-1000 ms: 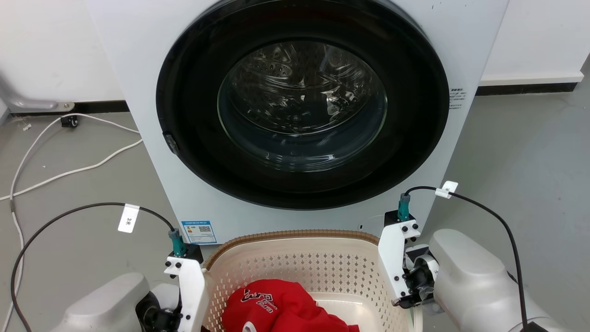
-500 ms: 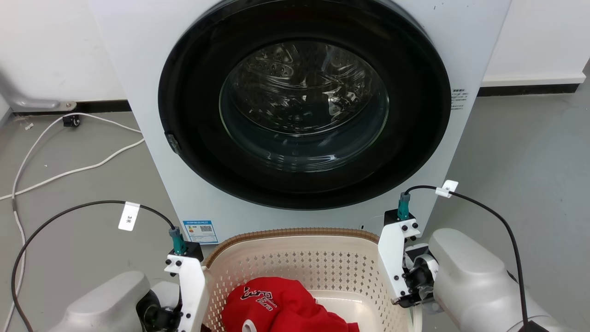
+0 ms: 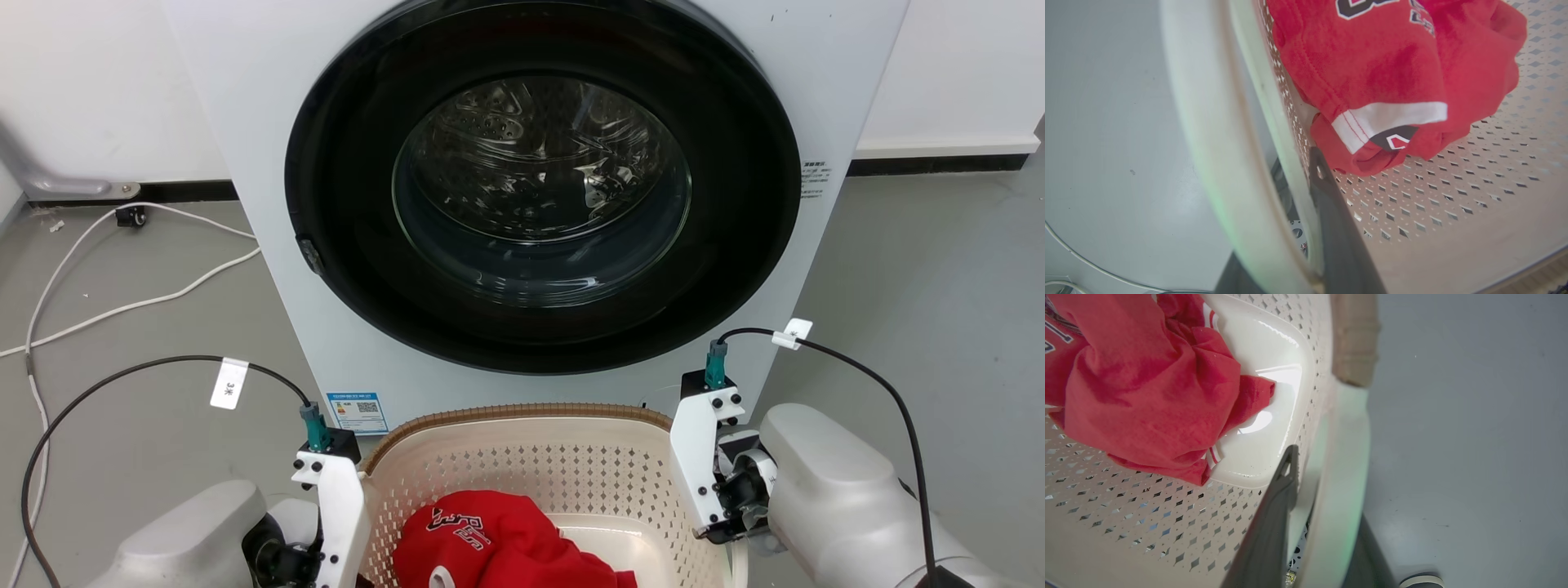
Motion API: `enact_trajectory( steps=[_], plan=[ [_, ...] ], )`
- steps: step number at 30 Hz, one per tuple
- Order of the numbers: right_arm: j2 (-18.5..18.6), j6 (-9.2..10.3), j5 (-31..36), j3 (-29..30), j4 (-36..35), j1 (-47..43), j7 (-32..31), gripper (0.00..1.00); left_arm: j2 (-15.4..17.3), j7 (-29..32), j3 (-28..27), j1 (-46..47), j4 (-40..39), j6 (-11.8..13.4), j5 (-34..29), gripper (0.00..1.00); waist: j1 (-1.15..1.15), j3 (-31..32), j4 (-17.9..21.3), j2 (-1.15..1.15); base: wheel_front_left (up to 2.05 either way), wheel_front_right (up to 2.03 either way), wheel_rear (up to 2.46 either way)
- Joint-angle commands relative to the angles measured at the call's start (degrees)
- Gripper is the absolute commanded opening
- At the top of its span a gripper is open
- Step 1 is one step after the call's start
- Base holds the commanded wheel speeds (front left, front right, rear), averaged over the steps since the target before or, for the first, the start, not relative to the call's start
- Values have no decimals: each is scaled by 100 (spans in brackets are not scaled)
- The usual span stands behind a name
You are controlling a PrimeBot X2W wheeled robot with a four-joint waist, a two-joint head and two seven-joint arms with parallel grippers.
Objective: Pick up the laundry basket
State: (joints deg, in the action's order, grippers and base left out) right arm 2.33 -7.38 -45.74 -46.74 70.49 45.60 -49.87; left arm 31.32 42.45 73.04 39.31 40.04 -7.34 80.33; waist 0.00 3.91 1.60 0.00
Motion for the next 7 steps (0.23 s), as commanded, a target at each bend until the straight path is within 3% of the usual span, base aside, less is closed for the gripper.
enact_trajectory(
  steps=[1, 7],
  plan=[
    [99, -20, 20, -34, 20, 137, 38, 0, 101, 77, 53, 19, 70, -21, -92, 0, 0, 3, 1, 0, 0, 0, 0],
    [101, -19, -20, -71, 54, 167, 58, 0, 85, 91, 54, 41, 90, -21, -63, 0, 0, 3, -9, 0, 0, 0, 0]
  ],
)
